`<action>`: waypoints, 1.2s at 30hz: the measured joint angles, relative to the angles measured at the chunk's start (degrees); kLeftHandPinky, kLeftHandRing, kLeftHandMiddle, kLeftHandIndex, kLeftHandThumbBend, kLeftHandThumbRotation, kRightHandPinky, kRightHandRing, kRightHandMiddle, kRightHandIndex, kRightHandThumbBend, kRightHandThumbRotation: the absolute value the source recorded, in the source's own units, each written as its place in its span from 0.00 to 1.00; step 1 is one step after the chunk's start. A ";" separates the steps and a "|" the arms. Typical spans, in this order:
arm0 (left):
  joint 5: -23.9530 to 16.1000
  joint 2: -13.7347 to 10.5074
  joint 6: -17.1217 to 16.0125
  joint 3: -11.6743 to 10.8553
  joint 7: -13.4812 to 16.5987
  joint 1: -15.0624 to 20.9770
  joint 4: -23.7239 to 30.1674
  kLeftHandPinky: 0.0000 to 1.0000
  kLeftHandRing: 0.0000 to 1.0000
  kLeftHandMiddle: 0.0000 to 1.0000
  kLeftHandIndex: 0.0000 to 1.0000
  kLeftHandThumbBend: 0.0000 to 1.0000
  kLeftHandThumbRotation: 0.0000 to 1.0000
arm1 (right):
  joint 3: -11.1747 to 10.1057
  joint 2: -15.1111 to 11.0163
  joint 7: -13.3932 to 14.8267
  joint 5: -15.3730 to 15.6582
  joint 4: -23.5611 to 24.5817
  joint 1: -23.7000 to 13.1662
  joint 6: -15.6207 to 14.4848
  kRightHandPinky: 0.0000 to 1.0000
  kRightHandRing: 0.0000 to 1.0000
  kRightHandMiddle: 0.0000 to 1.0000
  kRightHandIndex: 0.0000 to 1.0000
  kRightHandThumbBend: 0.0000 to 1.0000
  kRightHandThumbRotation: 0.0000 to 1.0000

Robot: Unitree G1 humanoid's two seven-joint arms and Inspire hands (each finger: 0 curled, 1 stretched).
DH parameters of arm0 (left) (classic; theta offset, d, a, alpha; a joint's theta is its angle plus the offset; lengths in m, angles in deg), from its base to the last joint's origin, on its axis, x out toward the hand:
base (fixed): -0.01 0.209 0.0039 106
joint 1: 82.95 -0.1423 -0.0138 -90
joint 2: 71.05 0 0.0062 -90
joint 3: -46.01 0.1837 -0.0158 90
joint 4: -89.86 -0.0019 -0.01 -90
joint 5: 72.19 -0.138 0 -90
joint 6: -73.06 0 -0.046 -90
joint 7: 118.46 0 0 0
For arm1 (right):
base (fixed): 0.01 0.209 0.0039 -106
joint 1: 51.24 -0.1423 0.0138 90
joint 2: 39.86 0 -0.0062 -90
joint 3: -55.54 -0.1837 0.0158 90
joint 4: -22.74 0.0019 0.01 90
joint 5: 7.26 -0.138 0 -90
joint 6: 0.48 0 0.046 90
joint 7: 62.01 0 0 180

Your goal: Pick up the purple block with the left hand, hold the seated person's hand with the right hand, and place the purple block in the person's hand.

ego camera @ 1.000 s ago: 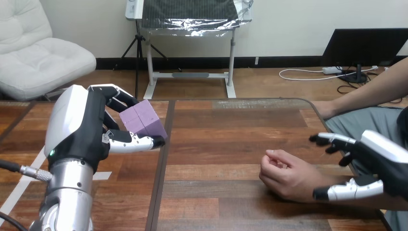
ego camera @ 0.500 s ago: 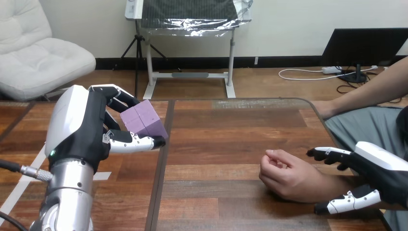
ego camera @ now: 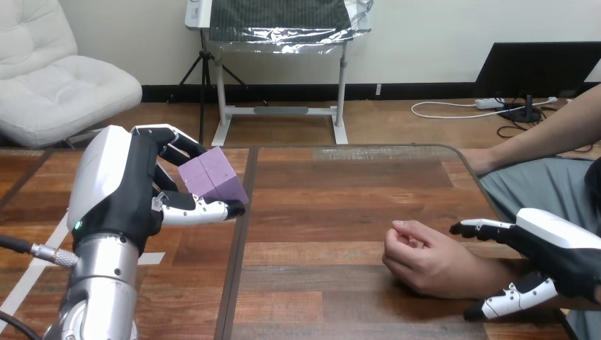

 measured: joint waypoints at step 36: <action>1.00 0.00 -0.52 -0.28 0.01 -0.08 0.00 0.18 0.25 0.35 0.43 0.71 0.00 | 5.97 -1.52 8.01 11.10 0.12 -2.57 -7.99 0.78 0.86 0.87 0.88 1.00 0.13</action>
